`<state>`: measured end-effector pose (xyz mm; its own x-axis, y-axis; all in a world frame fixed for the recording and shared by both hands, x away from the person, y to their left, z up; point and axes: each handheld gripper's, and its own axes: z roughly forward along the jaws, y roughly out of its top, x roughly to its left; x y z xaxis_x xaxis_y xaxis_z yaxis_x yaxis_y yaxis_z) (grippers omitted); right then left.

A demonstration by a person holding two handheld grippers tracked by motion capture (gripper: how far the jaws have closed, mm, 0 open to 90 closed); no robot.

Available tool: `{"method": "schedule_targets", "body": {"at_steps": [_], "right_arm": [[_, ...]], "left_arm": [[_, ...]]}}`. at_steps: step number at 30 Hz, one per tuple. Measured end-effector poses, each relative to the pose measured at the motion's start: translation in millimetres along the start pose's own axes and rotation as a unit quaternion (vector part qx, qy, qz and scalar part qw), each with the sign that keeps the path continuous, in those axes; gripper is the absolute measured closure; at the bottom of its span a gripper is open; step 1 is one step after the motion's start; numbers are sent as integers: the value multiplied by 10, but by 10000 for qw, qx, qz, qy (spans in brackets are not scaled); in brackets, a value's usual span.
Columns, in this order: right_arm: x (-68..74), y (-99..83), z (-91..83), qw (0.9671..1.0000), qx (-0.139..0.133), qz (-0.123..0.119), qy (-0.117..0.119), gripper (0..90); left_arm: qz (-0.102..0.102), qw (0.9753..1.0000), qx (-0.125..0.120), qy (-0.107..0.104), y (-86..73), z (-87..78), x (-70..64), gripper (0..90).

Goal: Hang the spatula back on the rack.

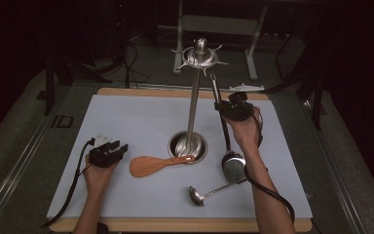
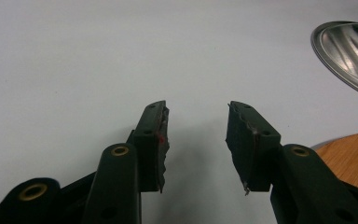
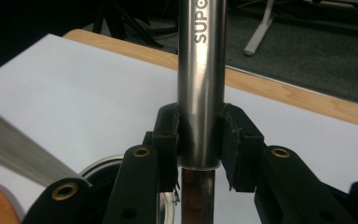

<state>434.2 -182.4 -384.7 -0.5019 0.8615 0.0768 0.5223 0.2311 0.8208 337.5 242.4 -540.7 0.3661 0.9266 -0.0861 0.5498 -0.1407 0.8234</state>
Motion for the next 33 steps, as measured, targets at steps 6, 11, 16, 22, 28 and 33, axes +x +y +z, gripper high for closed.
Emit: {"method": "schedule_targets", "body": {"at_steps": [6, 11, 16, 22, 28, 33], "right_arm": [[16, 24, -125, 9998, -191, -70, 78, 694], [58, 45, -234, 9991, -347, -212, 136, 694], [64, 28, -278, 9981, -510, -303, 167, 694], [62, 8, -346, 9963, -724, -373, 281, 694], [68, 1, -448, 9916, -1021, -585, 529, 694], [85, 2, -529, 9861, -1258, -793, 739, 694]], "left_arm": [[-8, 10000, -3, 2, 0, 1, -2, 586], [-6, 10000, 0, 2, 0, 1, -2, 586], [-9, 10000, -6, 4, 0, 1, -2, 586], [-13, 10000, -5, 3, 0, 1, -2, 586], [-3, 10000, 2, 7, 0, 0, -2, 586], [-14, 10000, 0, 2, 0, 1, -1, 586]]}}
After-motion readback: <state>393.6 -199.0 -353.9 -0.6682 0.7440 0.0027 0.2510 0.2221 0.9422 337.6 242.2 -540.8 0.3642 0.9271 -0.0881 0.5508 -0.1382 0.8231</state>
